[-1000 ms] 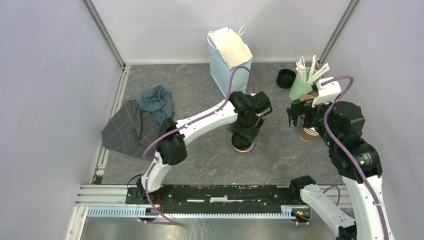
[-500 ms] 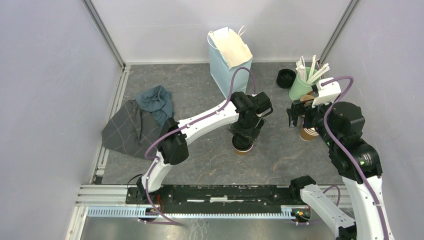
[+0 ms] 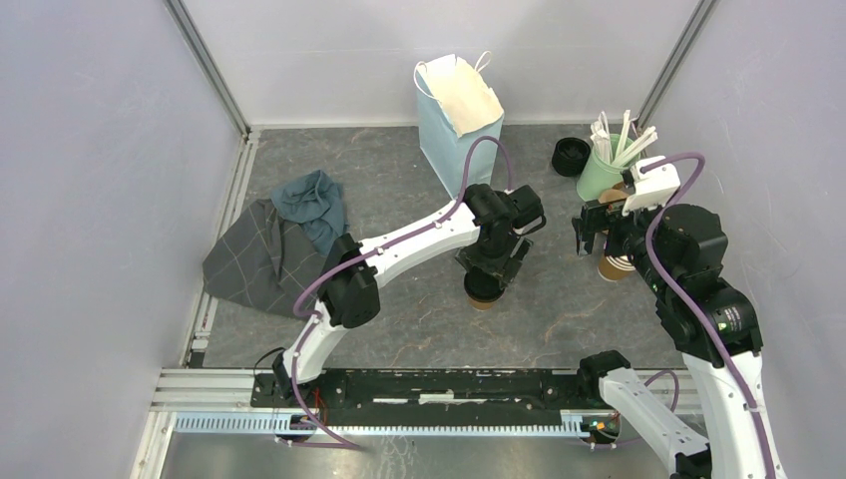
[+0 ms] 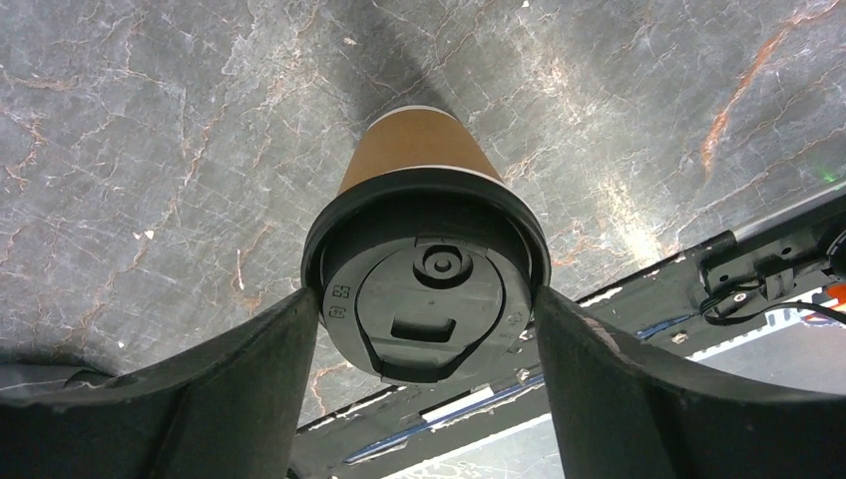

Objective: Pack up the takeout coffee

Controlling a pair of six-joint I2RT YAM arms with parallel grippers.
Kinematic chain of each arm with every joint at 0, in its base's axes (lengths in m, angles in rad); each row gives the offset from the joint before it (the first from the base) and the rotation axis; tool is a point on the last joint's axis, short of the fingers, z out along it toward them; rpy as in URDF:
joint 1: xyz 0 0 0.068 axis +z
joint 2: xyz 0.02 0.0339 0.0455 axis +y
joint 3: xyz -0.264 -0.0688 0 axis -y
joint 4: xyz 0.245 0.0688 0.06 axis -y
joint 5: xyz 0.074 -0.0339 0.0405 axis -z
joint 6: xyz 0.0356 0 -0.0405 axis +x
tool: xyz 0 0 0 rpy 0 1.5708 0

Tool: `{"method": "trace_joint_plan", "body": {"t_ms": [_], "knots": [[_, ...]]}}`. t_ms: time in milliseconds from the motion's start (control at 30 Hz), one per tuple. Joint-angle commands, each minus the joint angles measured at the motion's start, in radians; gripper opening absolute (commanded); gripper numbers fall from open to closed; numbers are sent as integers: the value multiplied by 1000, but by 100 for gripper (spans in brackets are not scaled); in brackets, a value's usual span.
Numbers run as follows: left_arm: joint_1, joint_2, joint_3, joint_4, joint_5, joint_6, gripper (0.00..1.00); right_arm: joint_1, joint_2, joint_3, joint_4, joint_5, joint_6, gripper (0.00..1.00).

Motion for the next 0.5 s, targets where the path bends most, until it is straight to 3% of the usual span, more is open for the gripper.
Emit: {"method": "trace_joint_plan", "body": {"t_ms": [0,100,267,467], "knots": [[-8,-11,54,0,-4,46,87,4,-4,-3,43,18,-15,98],[-7,-15,73,-6,-11,47,99,2,1,8,44,11,-13,98],[-8,-101,59,-21,-49,10,99,3,45,83,-8,20,26,98],[12,-421,-279,110,-83,-71,94,2,120,137,-126,116,113,98]]}}
